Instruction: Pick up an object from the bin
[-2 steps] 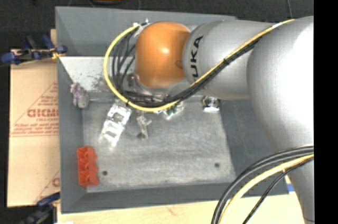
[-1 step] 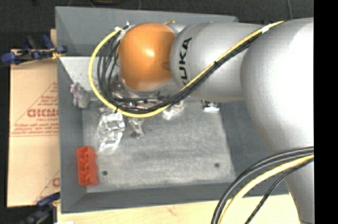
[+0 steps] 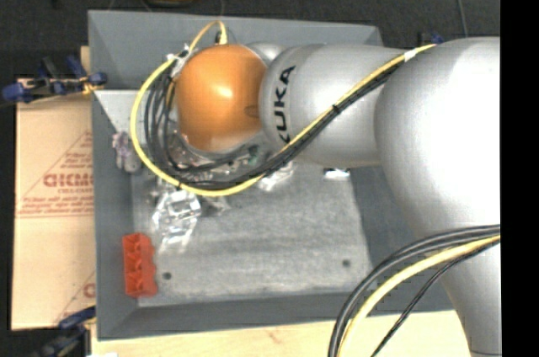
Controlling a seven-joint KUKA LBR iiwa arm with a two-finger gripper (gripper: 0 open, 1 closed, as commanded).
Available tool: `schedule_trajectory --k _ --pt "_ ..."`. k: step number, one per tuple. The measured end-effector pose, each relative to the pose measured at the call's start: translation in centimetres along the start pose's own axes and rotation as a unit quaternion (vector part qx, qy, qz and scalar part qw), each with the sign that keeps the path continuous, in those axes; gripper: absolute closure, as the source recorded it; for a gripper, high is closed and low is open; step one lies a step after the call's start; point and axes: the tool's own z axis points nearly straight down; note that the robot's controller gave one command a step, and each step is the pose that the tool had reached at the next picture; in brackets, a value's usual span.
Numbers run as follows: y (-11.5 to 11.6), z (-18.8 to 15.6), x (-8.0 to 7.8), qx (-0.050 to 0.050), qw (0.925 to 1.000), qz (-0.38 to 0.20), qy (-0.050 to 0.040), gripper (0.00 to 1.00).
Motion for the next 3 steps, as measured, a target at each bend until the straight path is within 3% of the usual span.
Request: schedule_trajectory --k 1,2,3 --pt "0.7 0.4 -3.4 0.007 0.9951 -0.099 -0.0036 0.0" --pt "0.7 0.5 -3.2 0.006 0.9952 -0.098 -0.0016 1.0" --pt "0.5 -0.6 -3.1 -0.002 0.9955 -0.094 0.0014 1.0"
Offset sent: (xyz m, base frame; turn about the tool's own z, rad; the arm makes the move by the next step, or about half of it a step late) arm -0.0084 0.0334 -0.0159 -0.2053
